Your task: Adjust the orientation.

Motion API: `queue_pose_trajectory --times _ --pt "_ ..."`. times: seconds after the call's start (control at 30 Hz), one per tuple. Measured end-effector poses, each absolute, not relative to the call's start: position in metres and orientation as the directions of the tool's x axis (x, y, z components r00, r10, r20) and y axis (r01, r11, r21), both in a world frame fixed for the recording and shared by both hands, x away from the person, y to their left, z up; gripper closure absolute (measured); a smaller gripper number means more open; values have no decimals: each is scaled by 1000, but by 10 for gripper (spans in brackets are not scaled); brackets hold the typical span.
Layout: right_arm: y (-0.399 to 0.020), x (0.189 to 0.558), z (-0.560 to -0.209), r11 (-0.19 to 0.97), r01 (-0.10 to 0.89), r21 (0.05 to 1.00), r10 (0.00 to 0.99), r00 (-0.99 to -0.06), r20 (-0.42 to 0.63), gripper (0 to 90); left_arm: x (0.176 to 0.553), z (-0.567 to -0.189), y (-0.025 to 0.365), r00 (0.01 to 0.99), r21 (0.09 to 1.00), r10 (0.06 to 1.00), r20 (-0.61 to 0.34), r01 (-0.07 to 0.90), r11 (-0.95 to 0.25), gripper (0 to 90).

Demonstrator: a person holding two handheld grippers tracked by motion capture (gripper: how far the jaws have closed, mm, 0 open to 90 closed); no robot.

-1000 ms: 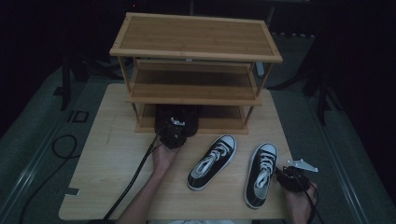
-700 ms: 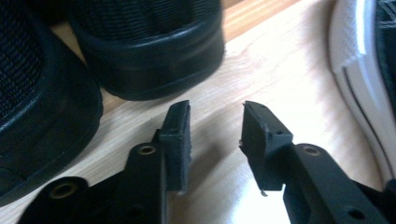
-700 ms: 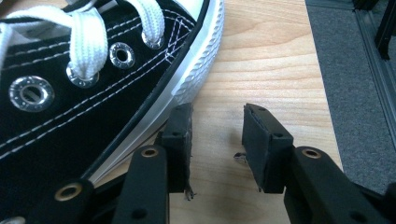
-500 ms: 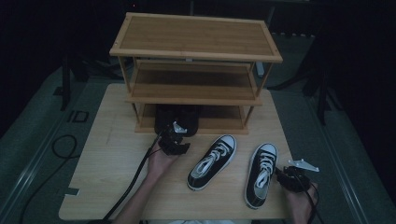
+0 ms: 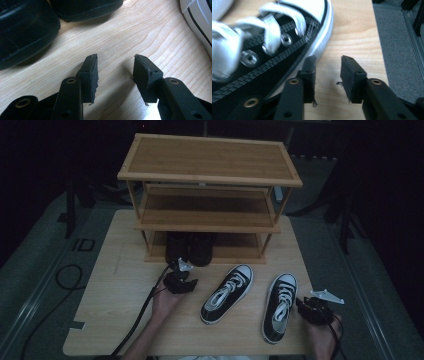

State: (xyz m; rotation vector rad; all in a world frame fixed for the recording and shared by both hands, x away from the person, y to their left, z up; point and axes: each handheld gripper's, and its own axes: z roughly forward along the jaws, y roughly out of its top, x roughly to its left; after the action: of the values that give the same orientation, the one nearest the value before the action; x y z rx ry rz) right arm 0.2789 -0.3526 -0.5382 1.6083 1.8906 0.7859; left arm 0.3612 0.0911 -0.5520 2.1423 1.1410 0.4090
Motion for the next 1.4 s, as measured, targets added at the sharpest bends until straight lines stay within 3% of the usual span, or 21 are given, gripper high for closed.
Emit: queue_pose_trajectory --times 0.1,0.2,0.37,0.73,1.4 --pt "-351 276 -530 130 660 740 986 -165 -26 821 360 -552 92 573 688 819 -37 609 -395 540" --pt "-349 274 -526 121 664 738 982 -187 7 896 360 -554 95 569 699 820 -65 612 -370 541" --pt "-344 283 -535 141 713 687 983 -183 -12 900 359 -555 96 570 705 819 -64 607 -368 537" --pt "-342 301 -536 135 717 684 976 -215 33 900 358 -556 97 569 714 819 -72 603 -356 535" --pt "-329 341 -536 240 708 664 906 -409 109 900 357 -556 97 573 718 817 -67 596 -360 538"
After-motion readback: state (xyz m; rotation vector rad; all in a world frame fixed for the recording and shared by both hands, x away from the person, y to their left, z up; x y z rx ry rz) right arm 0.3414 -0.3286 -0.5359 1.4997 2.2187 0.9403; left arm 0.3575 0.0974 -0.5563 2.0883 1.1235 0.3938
